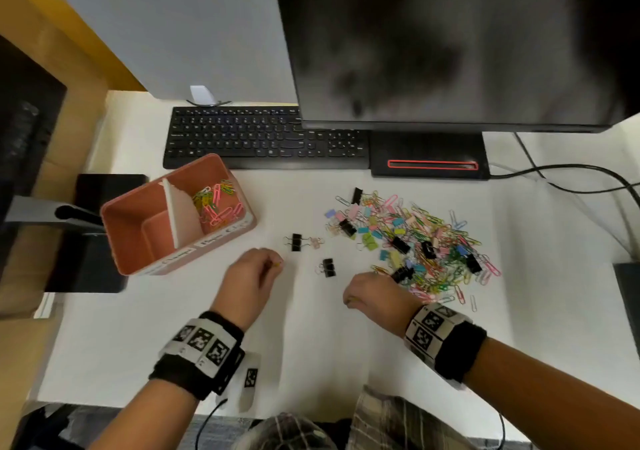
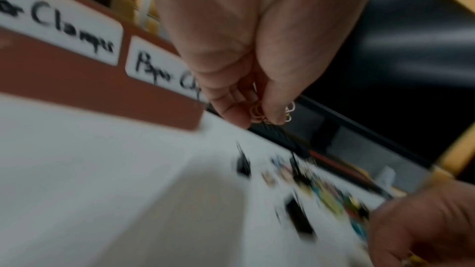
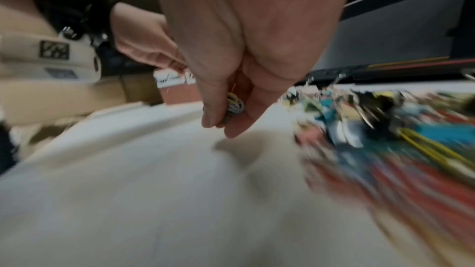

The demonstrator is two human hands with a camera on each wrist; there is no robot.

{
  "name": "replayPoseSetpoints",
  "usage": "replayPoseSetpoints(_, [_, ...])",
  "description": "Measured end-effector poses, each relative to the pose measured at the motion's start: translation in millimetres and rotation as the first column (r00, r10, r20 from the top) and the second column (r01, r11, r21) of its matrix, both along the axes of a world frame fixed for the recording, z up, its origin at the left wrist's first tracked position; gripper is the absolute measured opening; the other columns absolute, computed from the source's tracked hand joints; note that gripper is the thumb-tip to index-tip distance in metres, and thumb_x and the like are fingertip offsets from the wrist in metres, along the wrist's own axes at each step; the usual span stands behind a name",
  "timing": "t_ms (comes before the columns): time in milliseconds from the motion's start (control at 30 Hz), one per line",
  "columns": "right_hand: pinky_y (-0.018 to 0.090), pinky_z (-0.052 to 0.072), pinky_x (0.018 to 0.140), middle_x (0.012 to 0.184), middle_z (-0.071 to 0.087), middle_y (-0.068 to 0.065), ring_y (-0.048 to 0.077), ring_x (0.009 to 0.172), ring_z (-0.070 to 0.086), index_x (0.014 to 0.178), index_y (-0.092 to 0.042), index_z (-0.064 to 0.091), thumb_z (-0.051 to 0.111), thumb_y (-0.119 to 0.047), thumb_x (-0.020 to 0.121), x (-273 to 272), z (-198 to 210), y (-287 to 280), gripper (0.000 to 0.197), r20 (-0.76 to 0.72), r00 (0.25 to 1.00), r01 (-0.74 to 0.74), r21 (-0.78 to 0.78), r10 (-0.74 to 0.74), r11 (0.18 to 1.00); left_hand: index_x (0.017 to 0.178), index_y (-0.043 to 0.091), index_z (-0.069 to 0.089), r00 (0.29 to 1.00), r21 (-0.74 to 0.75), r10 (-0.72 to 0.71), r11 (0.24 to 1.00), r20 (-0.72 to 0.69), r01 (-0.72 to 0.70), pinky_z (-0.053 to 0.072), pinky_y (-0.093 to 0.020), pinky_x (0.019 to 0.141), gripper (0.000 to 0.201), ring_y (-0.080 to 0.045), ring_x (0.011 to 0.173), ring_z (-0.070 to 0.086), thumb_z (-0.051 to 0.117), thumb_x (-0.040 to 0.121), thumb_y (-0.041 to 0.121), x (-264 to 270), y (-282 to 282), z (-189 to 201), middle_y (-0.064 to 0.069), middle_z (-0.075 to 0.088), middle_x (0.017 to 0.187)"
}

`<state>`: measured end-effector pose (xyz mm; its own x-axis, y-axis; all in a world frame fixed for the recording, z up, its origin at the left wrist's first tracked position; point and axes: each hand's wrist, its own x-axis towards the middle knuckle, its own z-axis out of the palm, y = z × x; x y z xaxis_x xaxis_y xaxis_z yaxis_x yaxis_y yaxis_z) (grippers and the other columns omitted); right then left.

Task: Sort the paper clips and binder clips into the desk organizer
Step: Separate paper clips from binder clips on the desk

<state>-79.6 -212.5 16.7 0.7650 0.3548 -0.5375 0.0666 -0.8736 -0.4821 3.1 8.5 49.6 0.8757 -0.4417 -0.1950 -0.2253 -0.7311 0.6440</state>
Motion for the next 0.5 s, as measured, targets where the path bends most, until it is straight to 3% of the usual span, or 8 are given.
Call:
replayPoseSetpoints(67, [0.038,0.048,0.088,0.107,0.063,0.013,0.029,0.099,0.059,0.103,-0.006,0.065,0.049,-0.014,0.093,36,26,19,0.021,0.109,0.992,0.059,0.085,-0.068,0.995,0.085,0.008,0.064,0.992,0.012,0.089,0.996,0.093,-0.091,0.042,-0.026,0.069,0.002,-0.018,0.074,0.056,0.063,0.084,0.009,32,18,20,-0.004,0.064,0.081])
replayPoseSetpoints(167, [0.041,0.047,0.086,0.1,0.065,0.015,0.033,0.094,0.06,0.099,-0.008,0.067,0.053,-0.02,0.091,99,59,63,0.02,0.244,0.944,0.161,0.252,-0.224,0.954,0.087,0.01,0.066,0.97,0.081,0.229,0.968,0.081,-0.236,0.043,-0.026,0.073,0.01,-0.018,0.077,0.061,0.068,0.082,0.018,79,39,33,-0.002,0.067,0.082])
replayPoseSetpoints(300, [0.039,0.047,0.092,0.111,0.067,0.014,0.03,0.103,0.061,0.112,-0.01,0.063,0.059,-0.02,0.087,175,77,122,0.027,0.235,0.896,0.283,0.351,-0.376,0.893,0.108,0.01,0.066,0.945,0.163,0.324,0.931,0.041,-0.326,0.045,-0.029,0.092,0.027,-0.023,0.101,0.062,0.063,0.085,0.023,124,54,33,-0.01,0.069,0.107])
replayPoseSetpoints(400, [0.033,0.047,0.094,0.118,0.064,0.01,0.023,0.105,0.06,0.125,-0.013,0.053,0.061,-0.029,0.087,186,75,130,0.043,0.186,0.882,0.336,0.399,-0.434,0.853,0.121,0.015,0.056,0.944,0.057,0.329,0.942,0.032,-0.33,0.042,-0.039,0.103,0.033,-0.02,0.111,0.057,0.053,0.088,0.014,128,53,39,-0.006,0.063,0.121])
replayPoseSetpoints(500, [0.024,0.048,0.085,0.109,0.063,-0.005,0.01,0.091,0.06,0.116,-0.021,0.059,0.056,-0.032,0.09,161,66,98,0.029,0.265,0.798,0.376,0.484,-0.541,0.79,0.114,0.019,0.059,0.967,-0.118,0.243,0.965,0.075,-0.234,0.046,-0.032,0.098,0.03,-0.011,0.104,0.059,0.055,0.086,0.008,115,41,44,0.002,0.063,0.116])
